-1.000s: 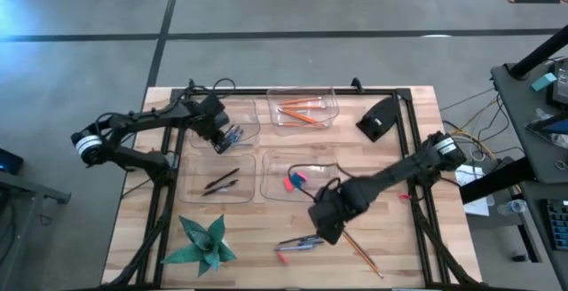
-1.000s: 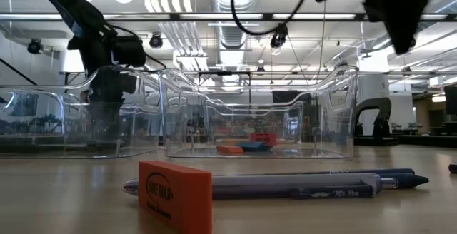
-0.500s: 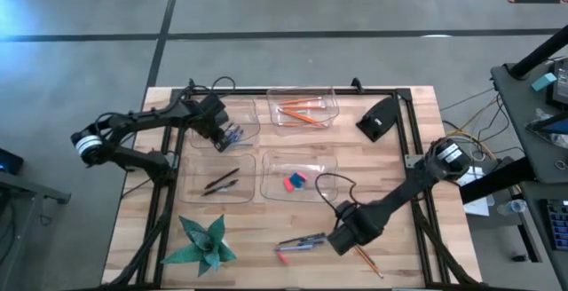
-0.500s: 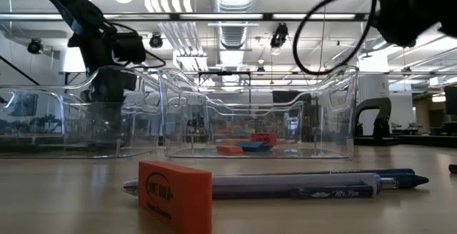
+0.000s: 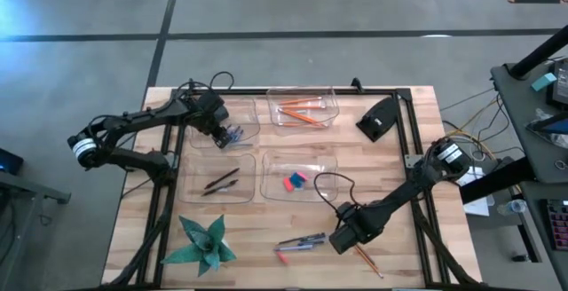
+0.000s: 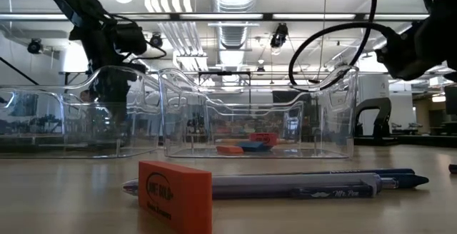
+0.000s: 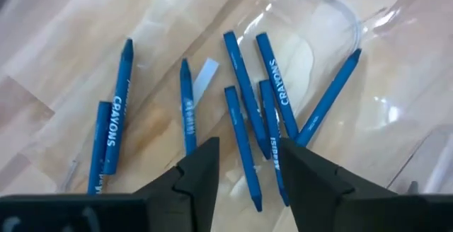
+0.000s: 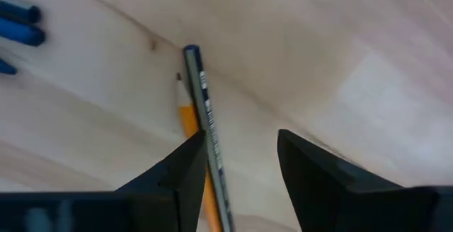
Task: Sort crayons/erasers/pens/pencils in bins
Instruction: Put the black pencil into the top right transparent bin
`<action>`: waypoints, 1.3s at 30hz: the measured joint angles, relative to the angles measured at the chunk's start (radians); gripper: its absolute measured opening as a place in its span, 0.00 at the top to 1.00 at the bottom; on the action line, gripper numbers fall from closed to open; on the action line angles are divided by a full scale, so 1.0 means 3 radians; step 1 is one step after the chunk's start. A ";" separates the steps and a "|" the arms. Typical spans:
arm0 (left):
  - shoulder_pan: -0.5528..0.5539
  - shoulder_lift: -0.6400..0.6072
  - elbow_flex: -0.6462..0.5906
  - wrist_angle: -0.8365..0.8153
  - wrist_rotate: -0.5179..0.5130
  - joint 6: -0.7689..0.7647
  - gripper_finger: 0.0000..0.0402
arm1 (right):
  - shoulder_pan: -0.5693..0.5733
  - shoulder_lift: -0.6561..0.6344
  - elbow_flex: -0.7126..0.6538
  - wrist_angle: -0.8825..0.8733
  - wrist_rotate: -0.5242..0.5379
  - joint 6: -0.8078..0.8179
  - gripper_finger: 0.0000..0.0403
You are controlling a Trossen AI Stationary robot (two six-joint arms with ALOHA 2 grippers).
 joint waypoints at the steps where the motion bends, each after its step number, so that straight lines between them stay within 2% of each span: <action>1: 0.0000 -0.0024 0.0006 -0.0001 0.0001 0.0000 0.67 | 0.0000 -0.0001 -0.0013 -0.0001 0.0006 -0.0001 0.60; 6: 0.0000 -0.0139 0.0028 -0.0011 0.0001 0.0000 0.67 | 0.0000 -0.0001 -0.0037 0.0006 0.0244 0.0035 0.64; 13: 0.0000 -0.0293 0.0085 -0.0001 0.0003 -0.0078 0.67 | -0.0009 -0.0007 -0.0080 0.0052 0.0260 0.0019 0.66; 22: -0.0001 -0.0342 0.0207 0.0010 0.0003 -0.0078 0.67 | -0.0008 -0.0015 0.0088 0.0042 0.0297 -0.0046 0.66; 28: -0.0001 -0.0342 0.0209 0.0013 0.0003 -0.0076 0.67 | -0.0009 -0.0015 0.0065 0.0038 0.0539 0.0008 0.66; 39: -0.0001 -0.0341 0.0200 0.0011 0.0003 -0.0076 0.67 | -0.0011 -0.0010 -0.0059 0.0176 0.0623 0.0208 0.66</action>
